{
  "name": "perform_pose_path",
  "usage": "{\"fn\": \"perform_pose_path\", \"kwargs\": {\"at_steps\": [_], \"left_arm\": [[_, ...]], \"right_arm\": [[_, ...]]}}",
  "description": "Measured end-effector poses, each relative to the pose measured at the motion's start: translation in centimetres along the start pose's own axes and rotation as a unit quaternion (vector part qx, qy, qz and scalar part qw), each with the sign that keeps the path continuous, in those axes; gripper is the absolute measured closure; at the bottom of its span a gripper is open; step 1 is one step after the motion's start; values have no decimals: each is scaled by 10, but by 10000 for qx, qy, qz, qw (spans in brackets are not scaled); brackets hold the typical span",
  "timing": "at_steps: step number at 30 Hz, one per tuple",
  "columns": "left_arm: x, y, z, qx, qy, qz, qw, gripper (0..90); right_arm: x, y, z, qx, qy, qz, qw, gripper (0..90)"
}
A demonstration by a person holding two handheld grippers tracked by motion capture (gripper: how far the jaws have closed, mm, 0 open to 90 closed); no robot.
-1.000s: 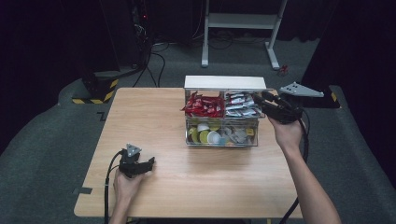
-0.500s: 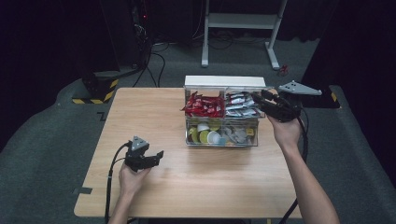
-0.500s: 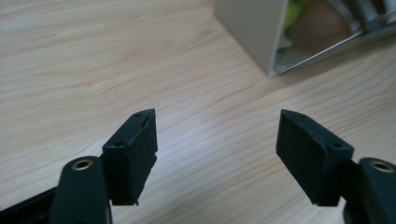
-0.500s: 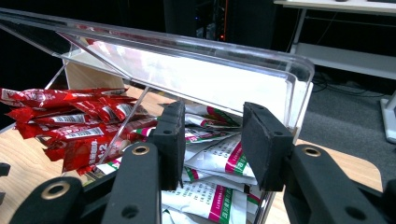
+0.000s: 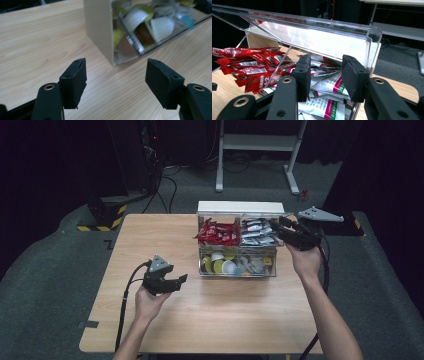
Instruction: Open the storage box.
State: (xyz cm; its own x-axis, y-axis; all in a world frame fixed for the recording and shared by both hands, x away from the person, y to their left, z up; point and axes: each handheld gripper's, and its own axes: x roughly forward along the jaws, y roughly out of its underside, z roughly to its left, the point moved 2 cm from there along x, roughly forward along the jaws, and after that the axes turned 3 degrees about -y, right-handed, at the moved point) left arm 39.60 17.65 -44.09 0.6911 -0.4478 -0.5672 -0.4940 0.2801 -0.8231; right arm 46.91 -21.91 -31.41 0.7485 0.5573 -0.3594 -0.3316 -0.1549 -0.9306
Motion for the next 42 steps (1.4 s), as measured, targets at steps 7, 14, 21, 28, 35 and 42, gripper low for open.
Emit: {"fn": "perform_pose_path", "kwargs": {"at_steps": [7,14,21,28,35,42], "left_arm": [[-10,-28,-5,-224,287,-376,9986,370],[-18,-57,-10,-200,274,-658,9973,395],[-21,-85,-11,-218,255,-800,9962,425],[-13,-106,-15,-97,247,-745,9969,446],[-3,-119,-14,-81,198,-721,9972,472],[7,-127,-17,-84,149,-611,9980,558]], "right_arm": [[1,1,0,11,-12,-27,10000,593],[2,1,-1,35,-45,-8,10000,593],[1,0,-1,51,-59,50,10000,591],[2,-1,-1,52,-36,76,10000,591],[1,-1,-1,63,-44,91,9999,591],[1,-1,-1,86,-70,77,9999,588]]}}
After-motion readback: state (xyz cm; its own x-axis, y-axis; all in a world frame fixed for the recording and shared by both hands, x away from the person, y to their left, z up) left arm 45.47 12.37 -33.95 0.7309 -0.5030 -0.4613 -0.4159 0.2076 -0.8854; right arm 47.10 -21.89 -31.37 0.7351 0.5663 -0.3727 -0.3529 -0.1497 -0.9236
